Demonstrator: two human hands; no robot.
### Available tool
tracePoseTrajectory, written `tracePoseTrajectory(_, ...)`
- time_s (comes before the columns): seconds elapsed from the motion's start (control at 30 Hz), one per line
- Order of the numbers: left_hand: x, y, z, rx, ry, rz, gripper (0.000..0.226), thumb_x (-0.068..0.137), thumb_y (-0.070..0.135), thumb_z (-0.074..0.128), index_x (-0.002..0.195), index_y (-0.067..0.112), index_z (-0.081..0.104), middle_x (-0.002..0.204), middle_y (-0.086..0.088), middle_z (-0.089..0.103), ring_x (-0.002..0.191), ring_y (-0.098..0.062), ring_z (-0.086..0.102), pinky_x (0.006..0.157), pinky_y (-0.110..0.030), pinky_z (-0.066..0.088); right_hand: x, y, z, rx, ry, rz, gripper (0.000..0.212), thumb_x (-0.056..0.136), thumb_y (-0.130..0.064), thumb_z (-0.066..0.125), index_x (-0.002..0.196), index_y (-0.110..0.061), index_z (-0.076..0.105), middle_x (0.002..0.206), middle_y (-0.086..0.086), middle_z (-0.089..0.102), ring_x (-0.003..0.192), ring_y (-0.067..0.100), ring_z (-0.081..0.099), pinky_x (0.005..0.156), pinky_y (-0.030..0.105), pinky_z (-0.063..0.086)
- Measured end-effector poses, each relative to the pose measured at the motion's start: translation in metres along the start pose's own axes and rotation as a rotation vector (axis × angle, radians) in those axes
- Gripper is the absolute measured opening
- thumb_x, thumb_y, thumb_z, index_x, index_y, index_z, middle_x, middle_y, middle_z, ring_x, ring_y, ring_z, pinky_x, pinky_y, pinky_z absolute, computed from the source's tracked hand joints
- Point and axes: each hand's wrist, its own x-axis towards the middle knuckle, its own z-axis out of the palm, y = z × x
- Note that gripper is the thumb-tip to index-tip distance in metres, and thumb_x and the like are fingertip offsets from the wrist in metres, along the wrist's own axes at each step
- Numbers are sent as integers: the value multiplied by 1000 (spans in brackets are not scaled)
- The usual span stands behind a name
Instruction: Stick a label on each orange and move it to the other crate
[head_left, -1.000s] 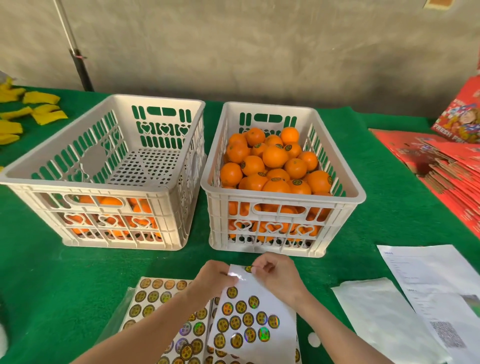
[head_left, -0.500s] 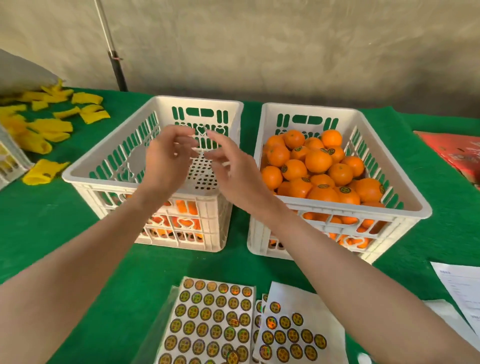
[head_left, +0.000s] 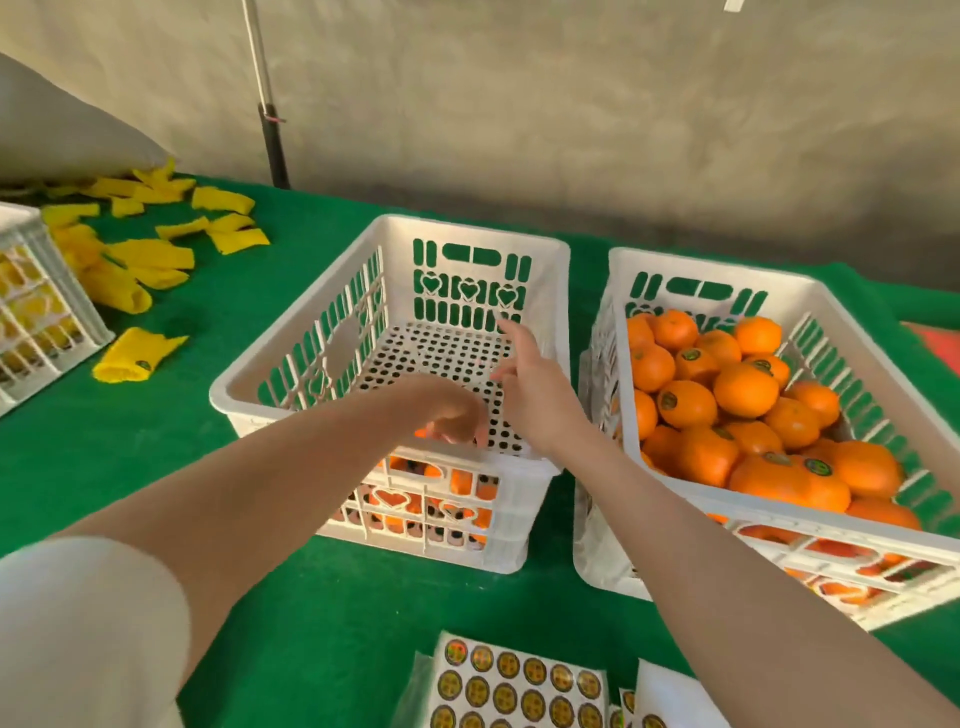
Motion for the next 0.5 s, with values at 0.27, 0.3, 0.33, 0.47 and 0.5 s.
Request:
tracePoseTrajectory(0.27, 52, -9, 15, 116, -90, -40, 38, 98, 22, 46, 131, 5, 49, 136, -15, 50, 123, -31, 49, 105, -44, 39, 4, 1, 3, -31, -36, -24, 76, 88, 5, 46, 149, -26, 12, 90, 15, 67, 84, 30, 64, 78, 50, 53)
tracePoseTrajectory(0.3, 54, -10, 16, 103, -91, -19, 35, 99, 19, 43, 130, 3, 49, 136, -16, 49, 121, -30, 49, 106, -43, 39, 4, 1, 2, -25, -30, -25, 76, 88, 5, 46, 149, -25, 13, 91, 14, 67, 84, 29, 63, 78, 49, 53)
tracePoseTrajectory(0.33, 53, -10, 15, 76, -86, 1, 35, 99, 17, 44, 131, 3, 48, 137, -15, 48, 119, -28, 51, 105, -42, 40, 4, 1, 2, -17, -15, -26, 76, 88, 5, 47, 149, -26, 13, 93, 12, 66, 85, 27, 63, 79, 46, 53)
tracePoseTrajectory(0.47, 23, -24, -9, -235, 32, 136, 65, 84, 9, 69, 141, 18, 39, 128, -6, 51, 103, -22, 62, 80, -28, 53, 4, 3, -2, 83, 129, 1, 80, 89, 5, 50, 149, -31, 11, 105, -2, 56, 80, 8, 57, 68, 19, 47)
tracePoseTrajectory(0.5, 8, -29, -15, -409, 85, 195, 64, 80, 9, 73, 135, 22, 43, 122, -4, 55, 98, -20, 64, 73, -24, 53, 4, 3, -2, 113, 176, -1, 78, 89, 5, 49, 149, -31, 13, 108, -2, 55, 80, 5, 55, 67, 13, 42)
